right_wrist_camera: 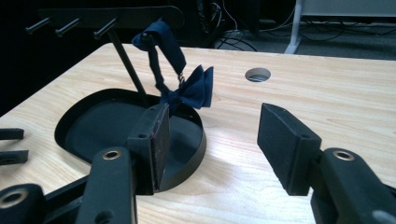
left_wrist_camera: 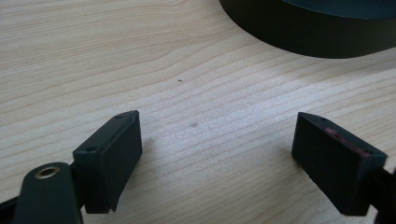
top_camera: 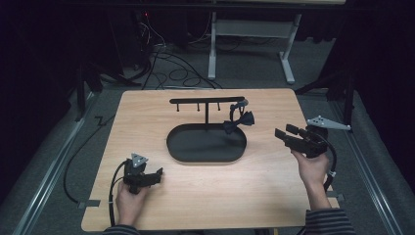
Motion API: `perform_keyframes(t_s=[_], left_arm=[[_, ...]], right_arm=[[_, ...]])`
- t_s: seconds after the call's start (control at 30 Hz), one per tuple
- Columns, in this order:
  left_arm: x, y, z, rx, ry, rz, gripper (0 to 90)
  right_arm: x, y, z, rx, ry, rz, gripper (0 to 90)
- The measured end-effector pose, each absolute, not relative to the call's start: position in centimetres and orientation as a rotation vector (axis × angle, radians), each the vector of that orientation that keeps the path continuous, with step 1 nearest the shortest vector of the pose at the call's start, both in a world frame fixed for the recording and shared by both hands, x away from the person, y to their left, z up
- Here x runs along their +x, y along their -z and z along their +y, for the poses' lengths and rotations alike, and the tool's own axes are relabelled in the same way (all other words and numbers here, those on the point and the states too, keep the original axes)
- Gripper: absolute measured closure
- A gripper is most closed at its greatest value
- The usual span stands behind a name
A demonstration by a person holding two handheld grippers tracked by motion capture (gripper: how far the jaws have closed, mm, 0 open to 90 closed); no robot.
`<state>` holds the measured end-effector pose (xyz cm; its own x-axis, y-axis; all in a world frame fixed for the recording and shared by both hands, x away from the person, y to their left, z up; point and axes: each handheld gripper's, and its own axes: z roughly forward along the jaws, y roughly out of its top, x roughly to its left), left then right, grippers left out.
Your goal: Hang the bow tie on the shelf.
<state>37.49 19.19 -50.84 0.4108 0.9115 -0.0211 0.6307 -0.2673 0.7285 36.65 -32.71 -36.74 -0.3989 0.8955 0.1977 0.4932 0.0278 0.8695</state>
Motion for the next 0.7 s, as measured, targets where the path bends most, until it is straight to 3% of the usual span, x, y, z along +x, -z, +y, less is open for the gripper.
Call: perform_keyframes(t_s=[0.7], left_arm=[[37.5, 50.8, 19.2, 2.002, -0.540, 1.307, 16.5]], right_arm=[[34.6, 38.6, -32.6, 1.408, -1.314, 1.893, 45.7]])
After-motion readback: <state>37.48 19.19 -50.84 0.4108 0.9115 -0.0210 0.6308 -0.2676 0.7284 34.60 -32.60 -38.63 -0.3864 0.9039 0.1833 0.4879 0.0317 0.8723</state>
